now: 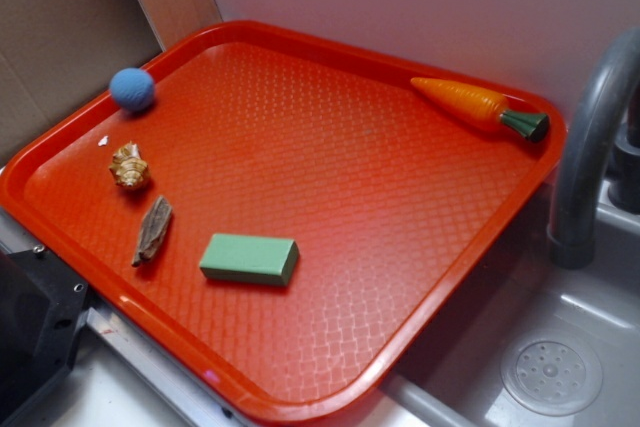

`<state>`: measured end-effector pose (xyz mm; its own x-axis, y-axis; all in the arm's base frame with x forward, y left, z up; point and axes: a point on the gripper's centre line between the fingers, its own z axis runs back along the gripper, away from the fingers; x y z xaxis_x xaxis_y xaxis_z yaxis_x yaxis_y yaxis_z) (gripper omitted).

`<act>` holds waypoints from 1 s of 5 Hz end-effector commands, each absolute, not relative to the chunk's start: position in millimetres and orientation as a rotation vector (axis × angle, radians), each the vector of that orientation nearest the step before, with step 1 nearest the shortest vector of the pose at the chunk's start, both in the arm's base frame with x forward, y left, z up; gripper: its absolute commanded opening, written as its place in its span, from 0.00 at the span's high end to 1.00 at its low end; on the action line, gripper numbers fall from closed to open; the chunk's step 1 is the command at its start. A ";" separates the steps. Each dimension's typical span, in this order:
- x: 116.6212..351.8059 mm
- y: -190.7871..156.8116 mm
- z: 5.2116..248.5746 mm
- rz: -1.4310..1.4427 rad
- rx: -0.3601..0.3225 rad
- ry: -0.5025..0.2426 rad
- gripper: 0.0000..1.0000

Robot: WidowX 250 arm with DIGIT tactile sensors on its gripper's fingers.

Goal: Grab the wood chip.

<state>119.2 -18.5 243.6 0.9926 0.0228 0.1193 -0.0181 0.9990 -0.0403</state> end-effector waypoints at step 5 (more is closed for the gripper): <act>138.1 -3.1 42.9 0.516 -0.054 -0.026 0.00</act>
<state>131.7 -7.0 37.7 0.8717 0.4897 -0.0192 -0.4900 0.8703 -0.0503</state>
